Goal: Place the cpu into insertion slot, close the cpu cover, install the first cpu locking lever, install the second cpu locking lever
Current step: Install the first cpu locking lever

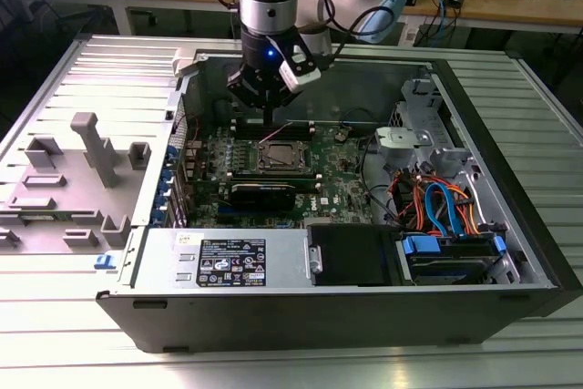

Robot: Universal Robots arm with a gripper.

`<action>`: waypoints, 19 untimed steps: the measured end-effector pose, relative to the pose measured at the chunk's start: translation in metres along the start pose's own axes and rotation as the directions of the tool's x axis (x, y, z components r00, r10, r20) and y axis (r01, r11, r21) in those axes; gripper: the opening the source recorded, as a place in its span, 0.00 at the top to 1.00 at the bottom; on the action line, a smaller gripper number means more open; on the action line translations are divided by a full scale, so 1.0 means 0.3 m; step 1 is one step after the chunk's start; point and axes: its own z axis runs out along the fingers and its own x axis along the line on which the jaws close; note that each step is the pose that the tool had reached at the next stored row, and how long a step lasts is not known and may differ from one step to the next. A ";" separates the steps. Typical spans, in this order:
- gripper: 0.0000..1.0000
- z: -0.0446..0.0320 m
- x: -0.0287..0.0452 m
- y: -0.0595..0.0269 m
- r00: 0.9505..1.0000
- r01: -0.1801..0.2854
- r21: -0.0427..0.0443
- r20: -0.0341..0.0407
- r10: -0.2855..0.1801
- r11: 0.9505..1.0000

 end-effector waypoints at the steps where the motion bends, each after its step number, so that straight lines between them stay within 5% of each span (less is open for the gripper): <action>1: 0.89 0.001 -0.002 0.002 1.000 0.000 0.000 0.000 0.000 1.000; 19: 0.89 0.040 -0.059 0.032 1.000 0.000 0.000 0.000 0.000 1.000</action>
